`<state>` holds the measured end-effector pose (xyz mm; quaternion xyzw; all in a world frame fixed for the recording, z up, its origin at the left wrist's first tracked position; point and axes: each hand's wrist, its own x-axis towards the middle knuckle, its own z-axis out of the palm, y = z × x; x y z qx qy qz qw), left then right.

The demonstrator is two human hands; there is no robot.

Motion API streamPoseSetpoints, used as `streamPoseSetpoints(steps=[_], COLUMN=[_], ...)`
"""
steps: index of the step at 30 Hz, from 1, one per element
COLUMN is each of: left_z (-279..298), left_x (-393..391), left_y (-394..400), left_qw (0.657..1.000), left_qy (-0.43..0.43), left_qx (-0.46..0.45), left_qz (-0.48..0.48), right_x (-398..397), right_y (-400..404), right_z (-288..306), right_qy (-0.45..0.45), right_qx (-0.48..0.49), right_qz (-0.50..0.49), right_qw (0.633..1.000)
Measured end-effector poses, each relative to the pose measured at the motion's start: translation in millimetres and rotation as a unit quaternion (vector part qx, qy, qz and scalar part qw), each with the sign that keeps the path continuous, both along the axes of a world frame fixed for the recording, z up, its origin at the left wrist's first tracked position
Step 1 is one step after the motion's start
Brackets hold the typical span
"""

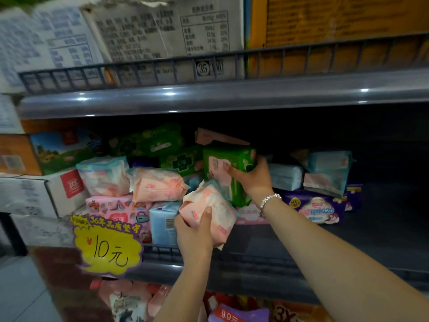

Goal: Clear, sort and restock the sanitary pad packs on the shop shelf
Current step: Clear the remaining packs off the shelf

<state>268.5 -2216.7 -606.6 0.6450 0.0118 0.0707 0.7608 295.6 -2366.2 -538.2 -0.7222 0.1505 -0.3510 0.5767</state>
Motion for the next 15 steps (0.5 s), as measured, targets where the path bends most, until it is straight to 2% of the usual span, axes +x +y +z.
streamPoseSetpoints(steps=[3,6,12,15], left_z=[3.5,6.3,17.0,16.8], left_x=[-5.4,-14.4,-47.8,-70.9], left_y=[6.7,14.1,34.9,55.1], left_qw=[1.000,1.000,0.995,0.983], left_qy=[-0.010,-0.008,0.038,0.087], left_qx=[-0.010,-0.024,-0.082,-0.120], left_qz=[-0.005,-0.011,-0.046,-0.111], right_x=[-17.1,-45.0,-104.1,-134.3], right_y=[0.8,2.3,14.9,24.6], right_z=[-6.2,-7.9,-6.5,-11.3], right_qy=[-0.073,-0.102,-0.050,-0.003], right_qx=[0.026,0.040,0.015,0.019], right_qz=[-0.028,-0.027,-0.028,-0.034], right_qw=[0.997,0.994,0.998,0.999])
